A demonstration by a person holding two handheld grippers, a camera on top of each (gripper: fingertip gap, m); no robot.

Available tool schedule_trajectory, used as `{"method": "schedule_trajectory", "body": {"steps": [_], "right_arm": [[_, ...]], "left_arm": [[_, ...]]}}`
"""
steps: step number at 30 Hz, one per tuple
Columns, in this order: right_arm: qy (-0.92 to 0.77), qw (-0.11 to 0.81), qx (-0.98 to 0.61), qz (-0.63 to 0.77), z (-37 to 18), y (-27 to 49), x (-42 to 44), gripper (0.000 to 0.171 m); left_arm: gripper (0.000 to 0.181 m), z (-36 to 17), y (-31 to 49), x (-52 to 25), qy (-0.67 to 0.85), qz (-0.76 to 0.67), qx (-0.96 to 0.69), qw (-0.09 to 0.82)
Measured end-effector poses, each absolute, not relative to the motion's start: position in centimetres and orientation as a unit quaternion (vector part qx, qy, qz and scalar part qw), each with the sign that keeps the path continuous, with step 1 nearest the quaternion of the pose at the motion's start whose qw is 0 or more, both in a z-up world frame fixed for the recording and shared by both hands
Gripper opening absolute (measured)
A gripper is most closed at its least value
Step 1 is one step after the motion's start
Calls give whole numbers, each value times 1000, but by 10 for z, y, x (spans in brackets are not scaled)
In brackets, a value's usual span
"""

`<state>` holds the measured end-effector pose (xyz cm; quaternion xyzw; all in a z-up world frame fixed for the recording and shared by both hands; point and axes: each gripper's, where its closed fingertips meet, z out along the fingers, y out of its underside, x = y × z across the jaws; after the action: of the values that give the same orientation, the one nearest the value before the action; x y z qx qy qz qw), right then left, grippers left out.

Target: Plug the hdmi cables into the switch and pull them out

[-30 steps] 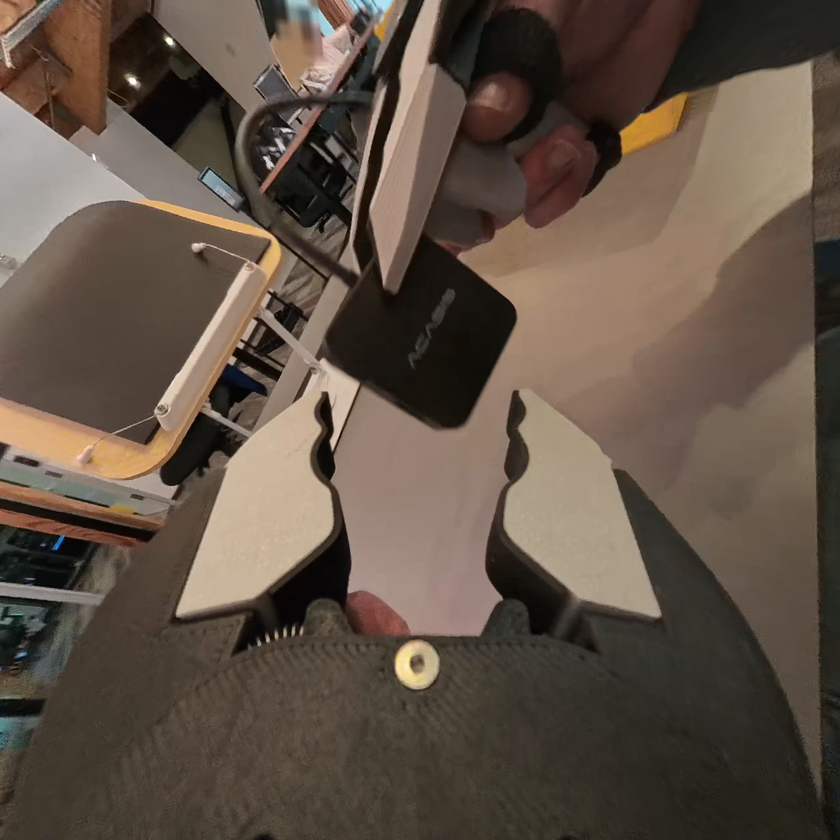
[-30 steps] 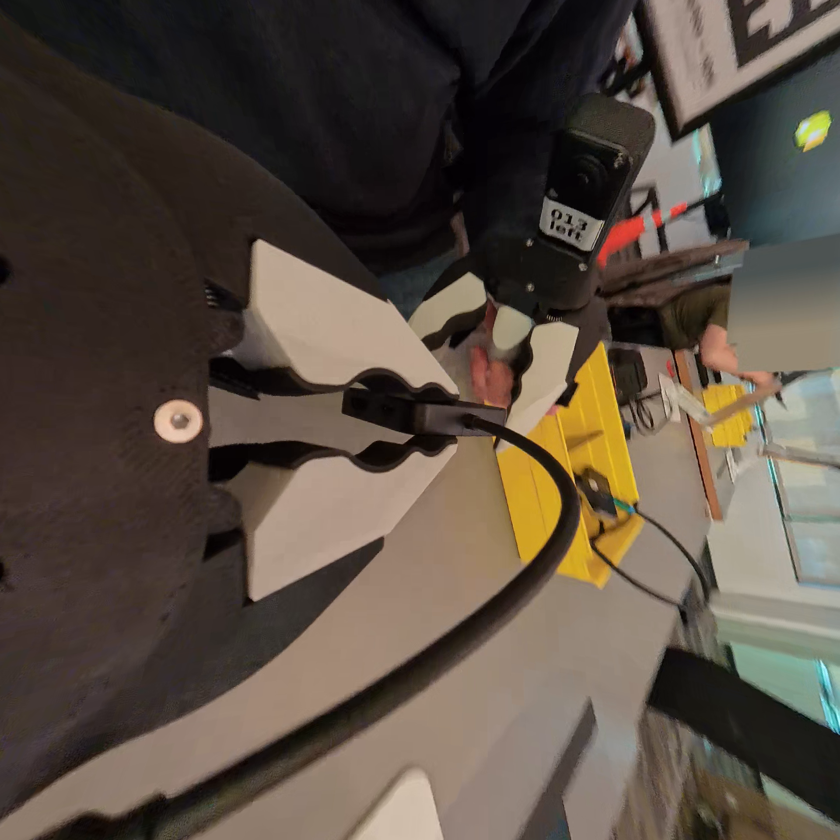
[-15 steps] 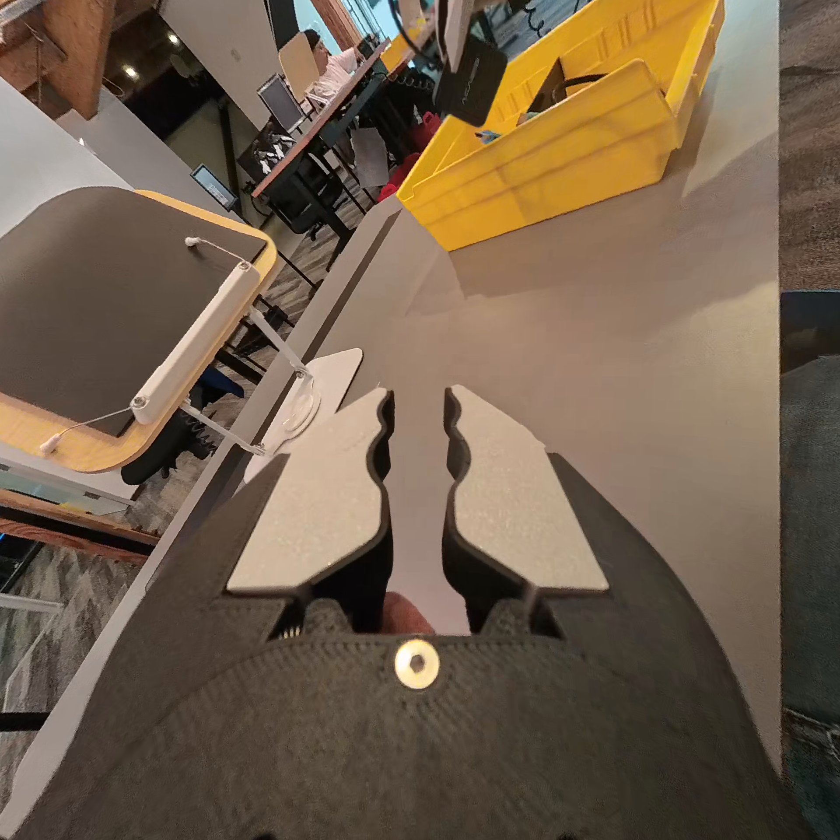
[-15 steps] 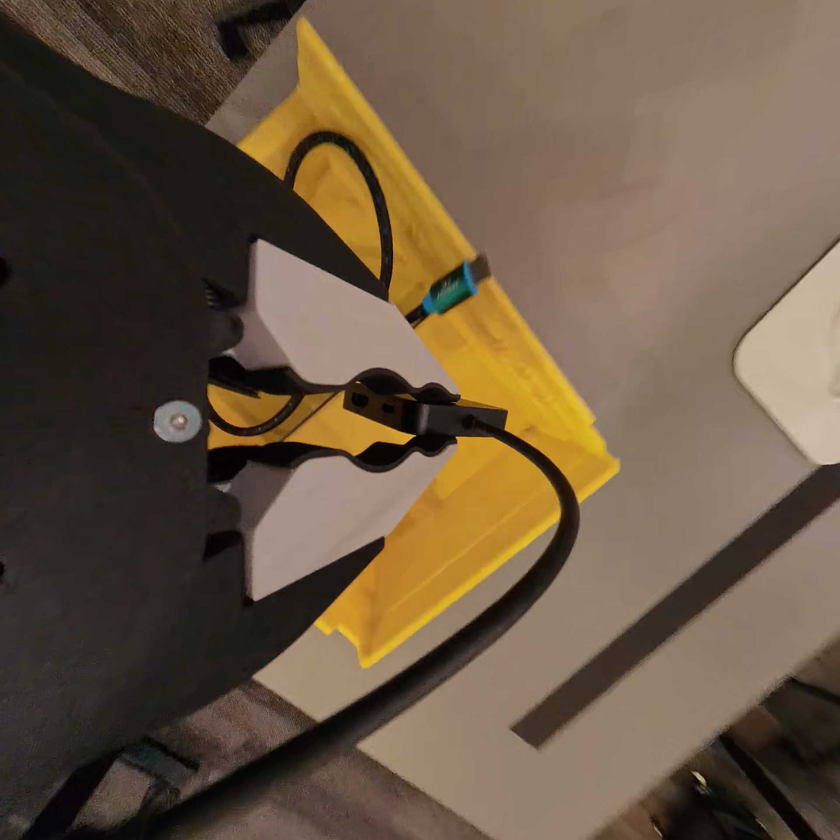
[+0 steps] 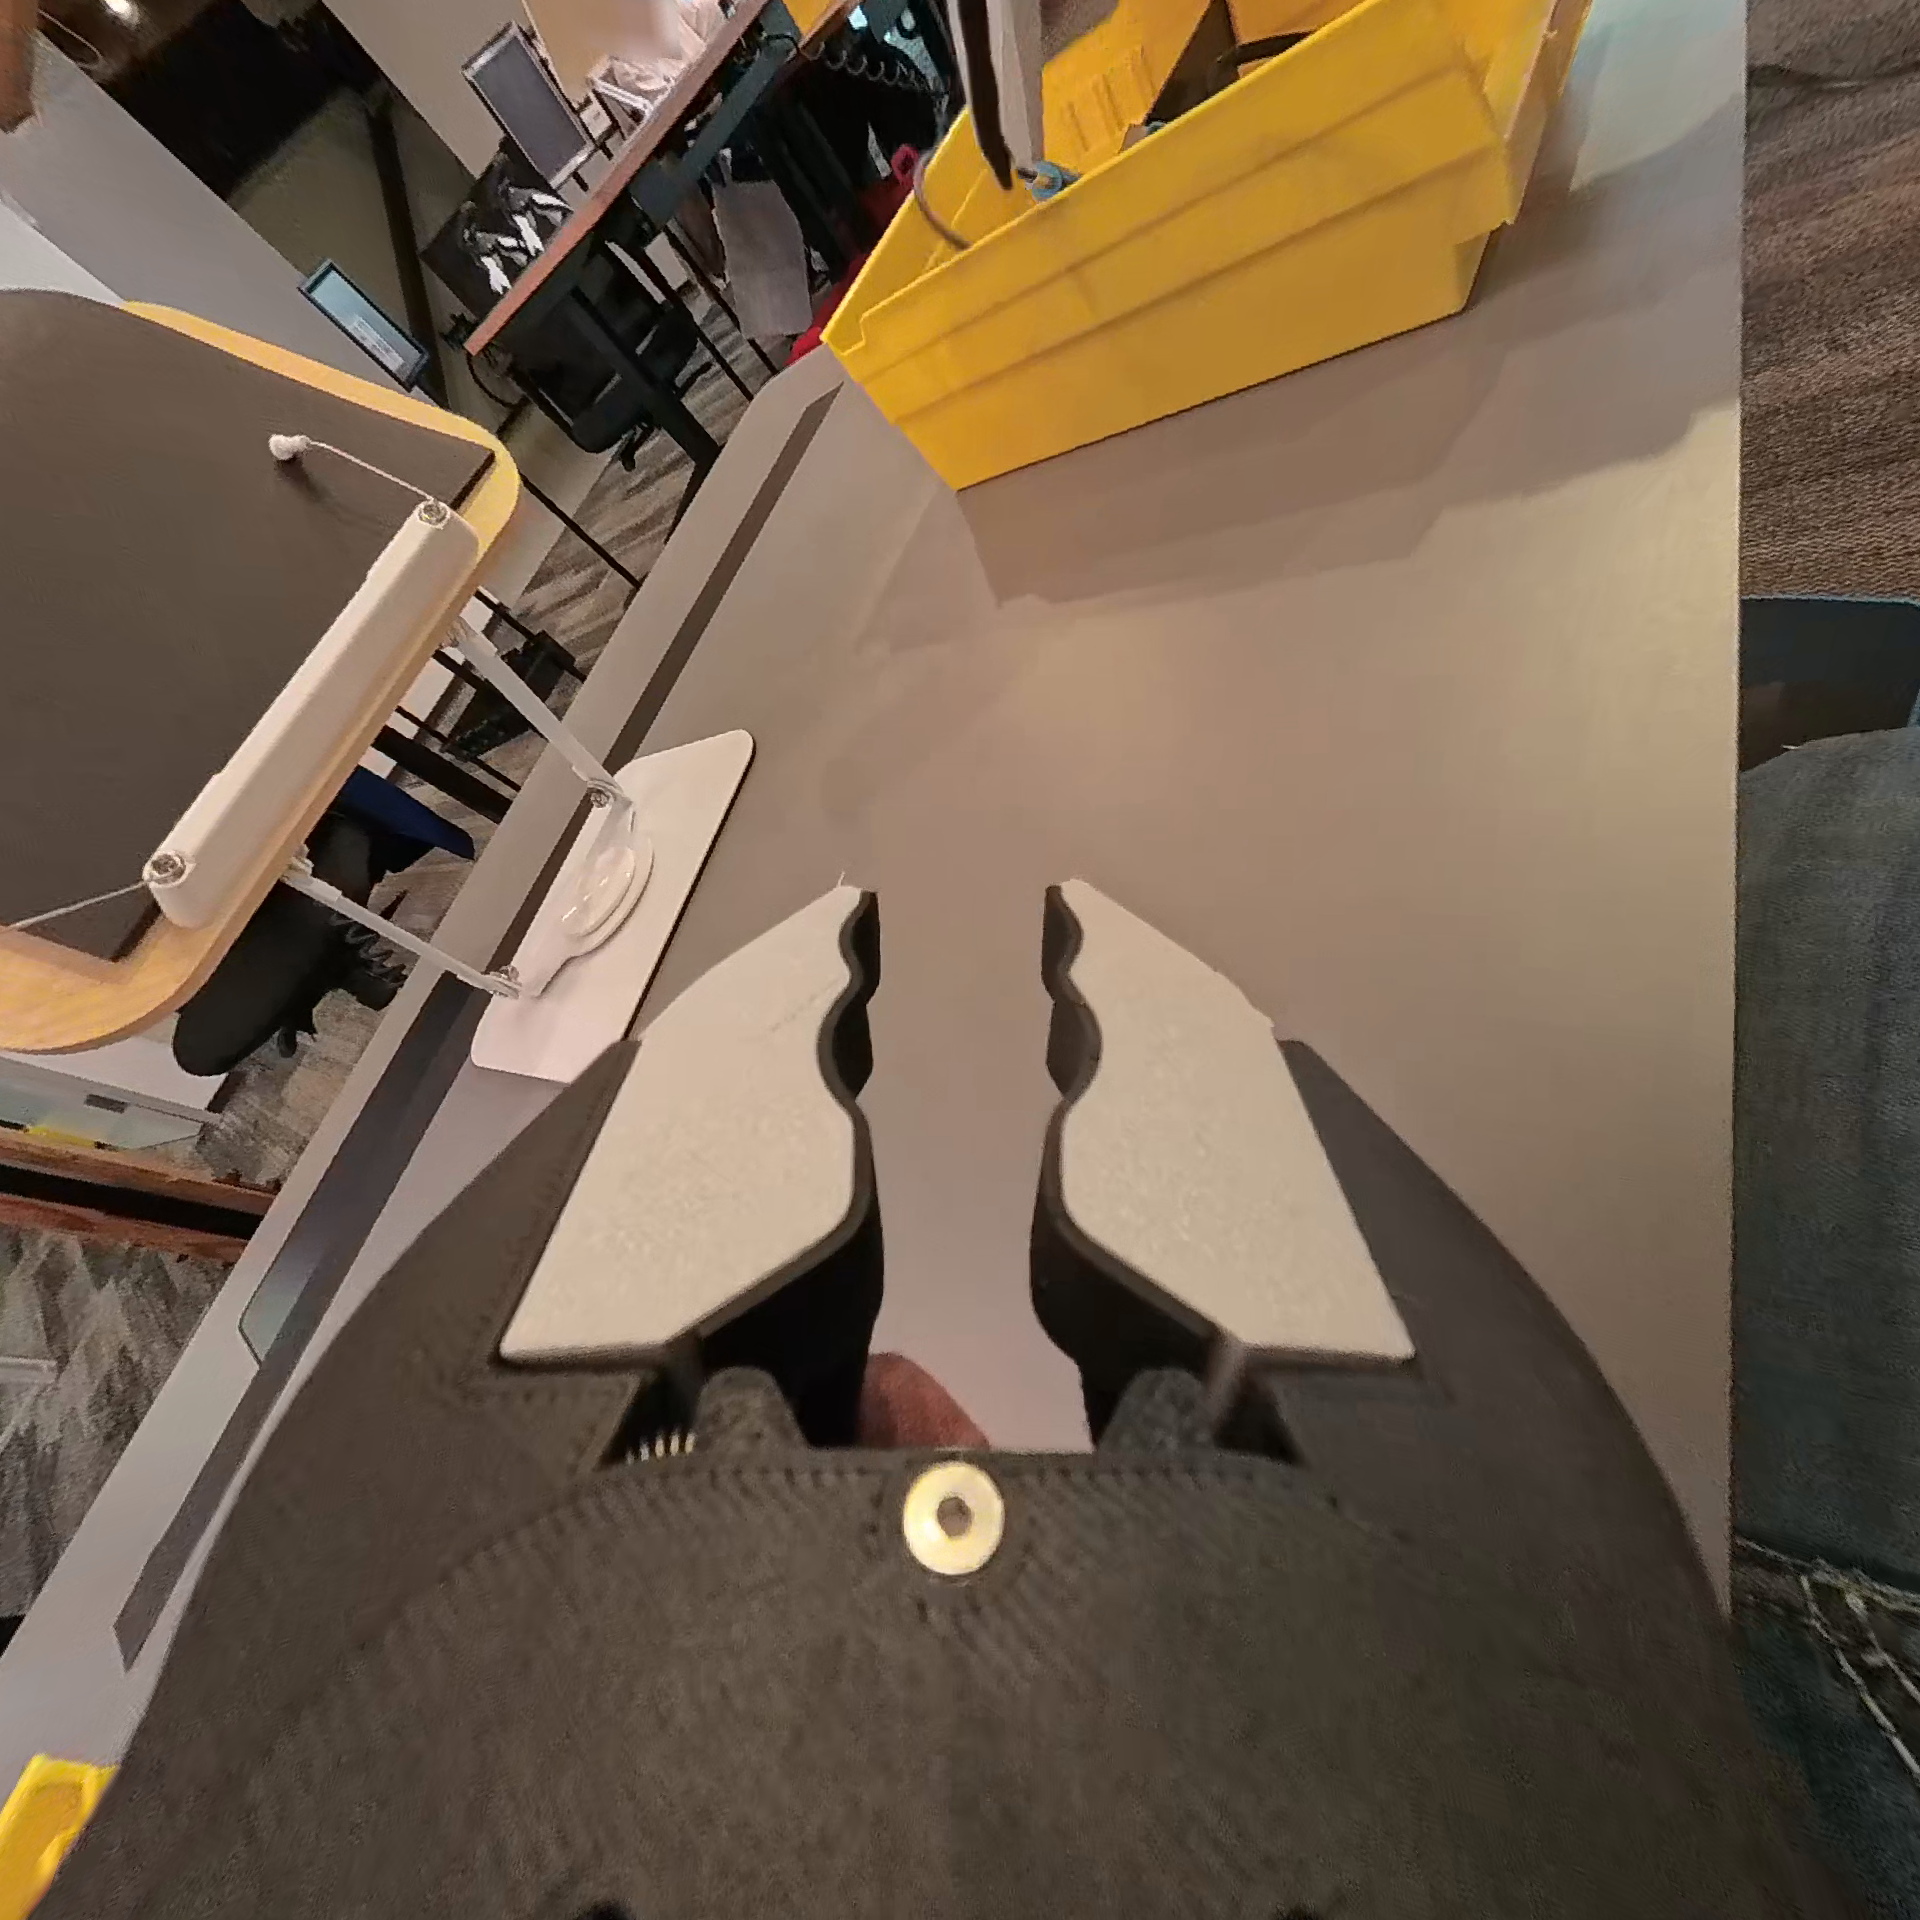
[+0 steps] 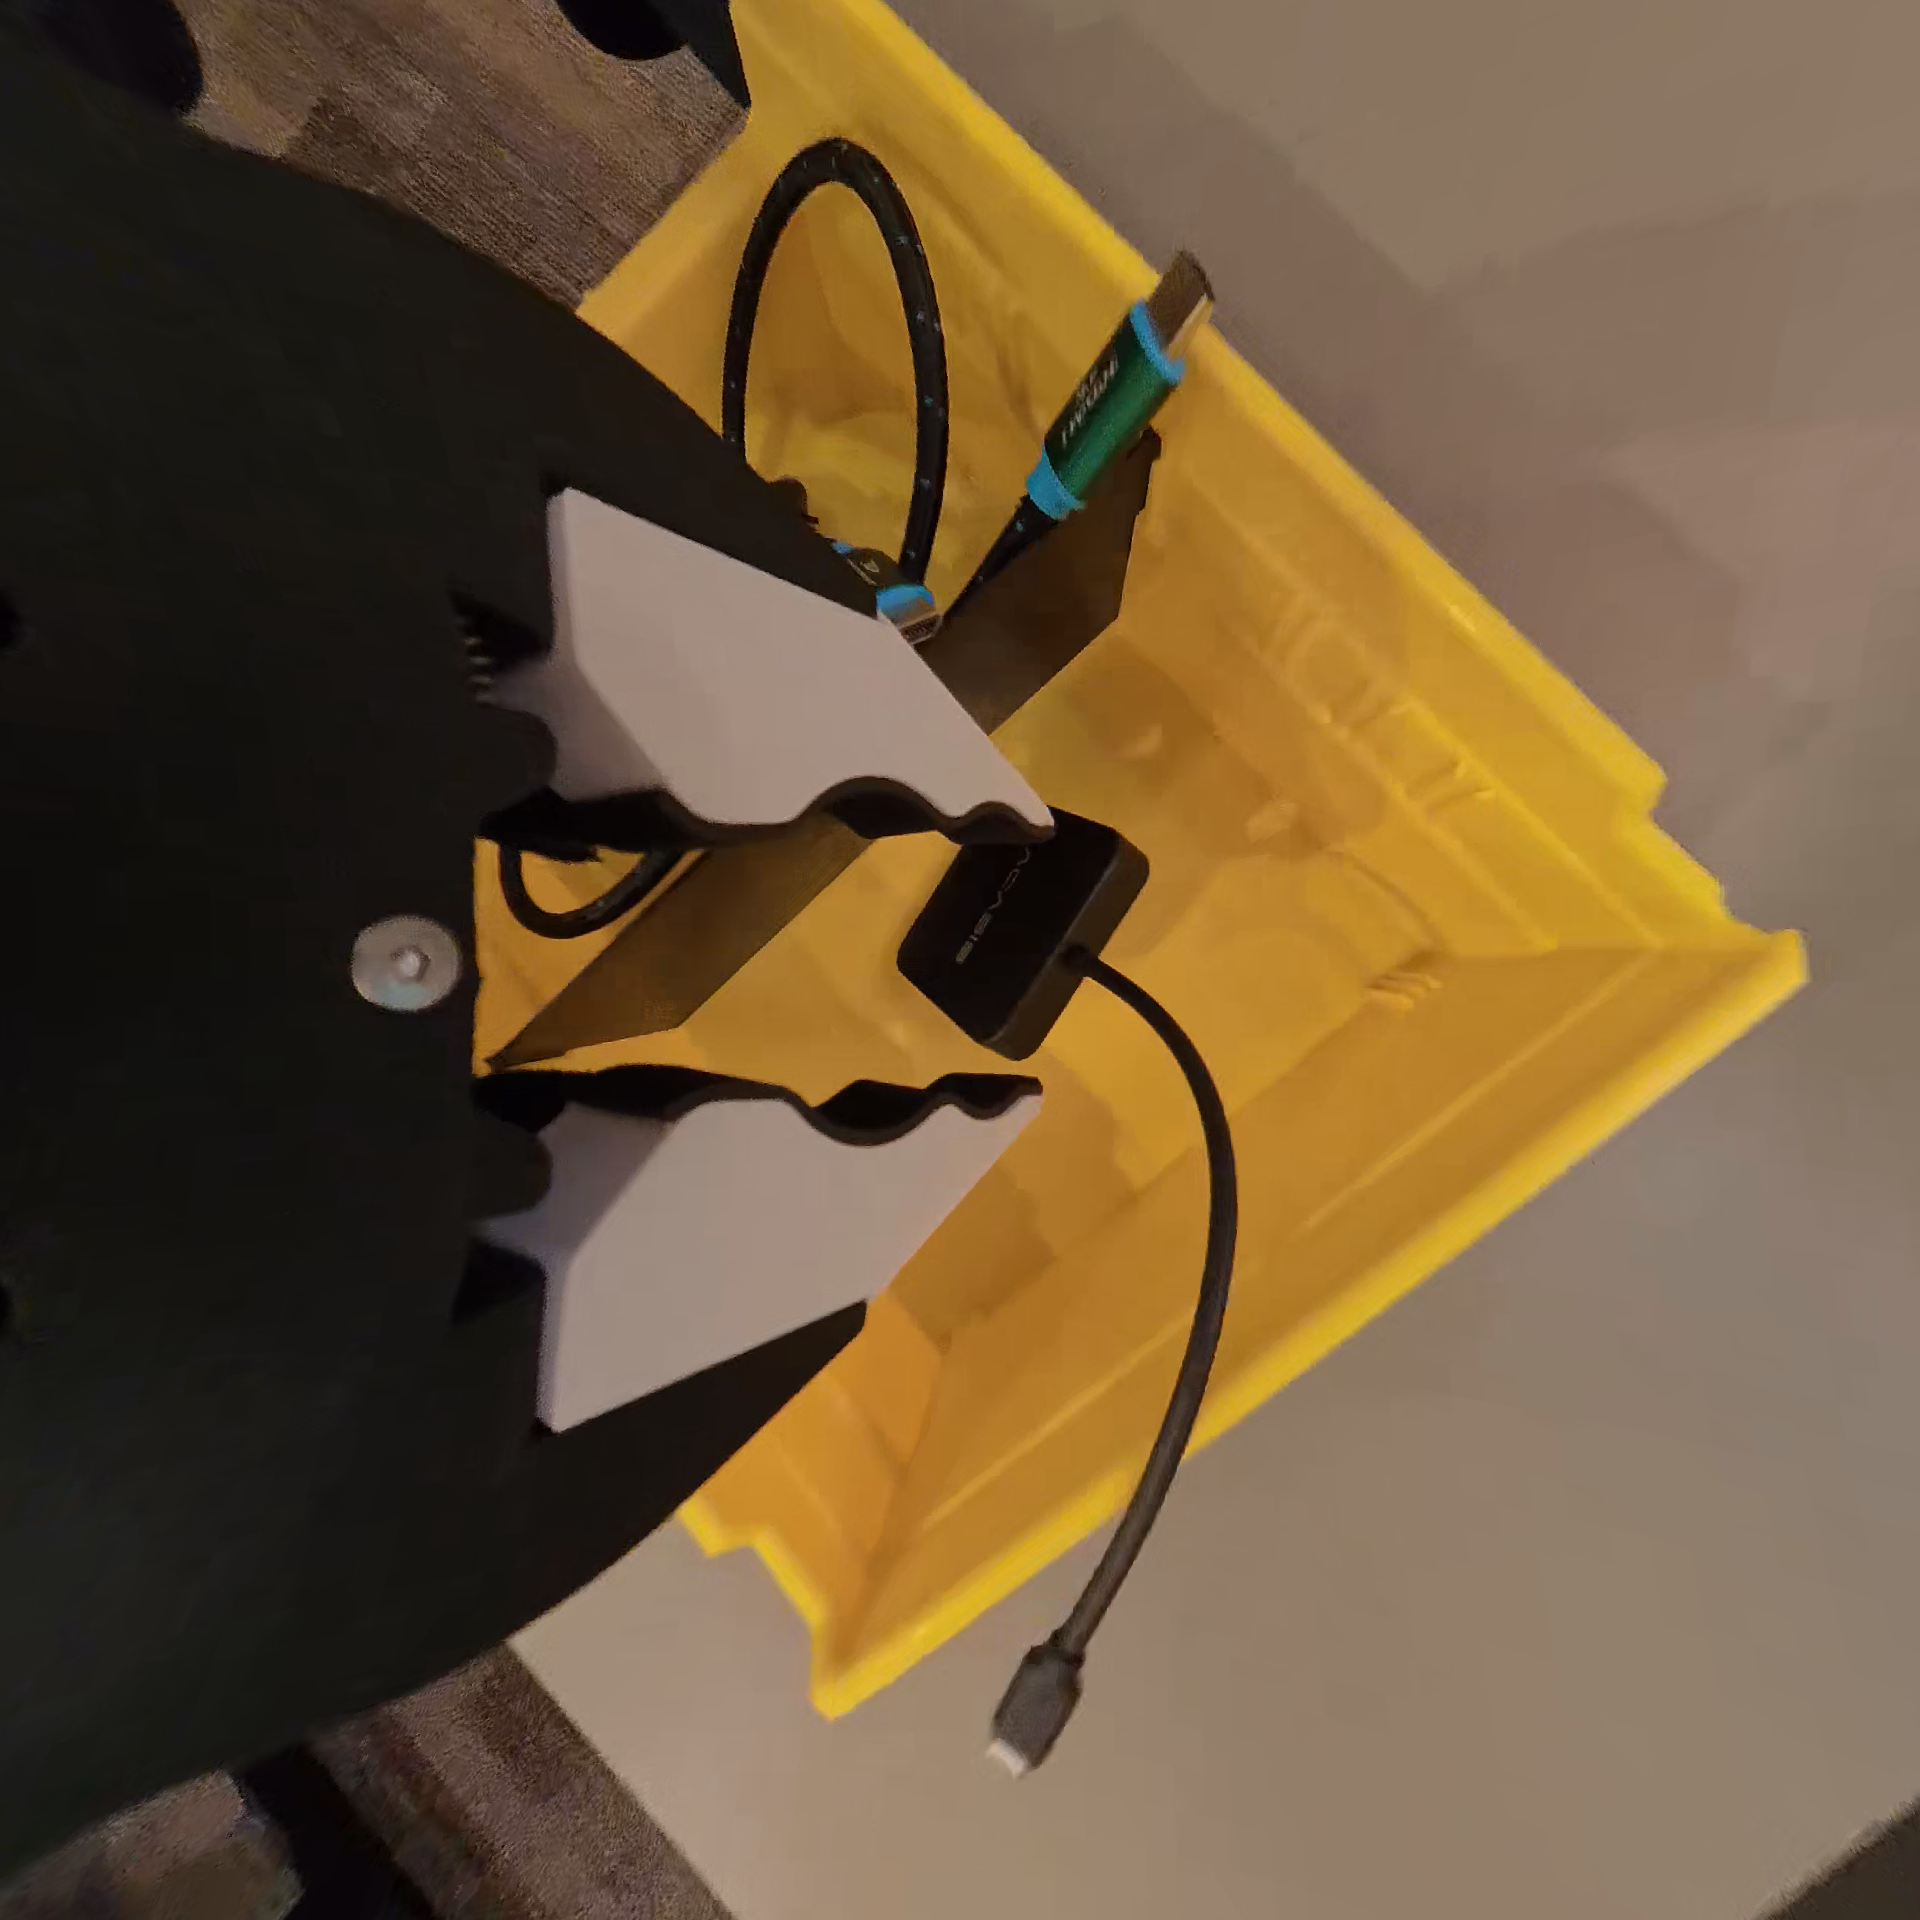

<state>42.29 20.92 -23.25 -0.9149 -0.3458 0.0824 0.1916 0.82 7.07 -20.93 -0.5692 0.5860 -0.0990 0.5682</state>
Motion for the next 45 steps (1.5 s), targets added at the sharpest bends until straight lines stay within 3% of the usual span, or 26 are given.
{"method": "schedule_trajectory", "body": {"steps": [8,14,18,24,29,35,45], "right_arm": [[-362,300,-883,-16,-160,190,402,32],[-448,433,-782,3,-105,149,279,31],[-494,480,-721,79,-101,120,185,33],[-536,499,-656,180,-137,96,70,33],[-508,499,-662,235,-191,115,24,30],[-497,491,-672,247,-247,134,15,25],[-503,443,-687,280,-278,135,12,24]], "left_arm": [[35,-204,74,6,574,-102,-583,567],[49,-182,78,-4,554,-90,-590,580],[58,-168,86,-22,536,-66,-601,590],[61,-146,123,-96,477,36,-648,592],[62,-140,160,-194,409,141,-709,556],[73,-179,189,-295,353,200,-801,440],[67,-240,244,-354,388,231,-843,293]]}}
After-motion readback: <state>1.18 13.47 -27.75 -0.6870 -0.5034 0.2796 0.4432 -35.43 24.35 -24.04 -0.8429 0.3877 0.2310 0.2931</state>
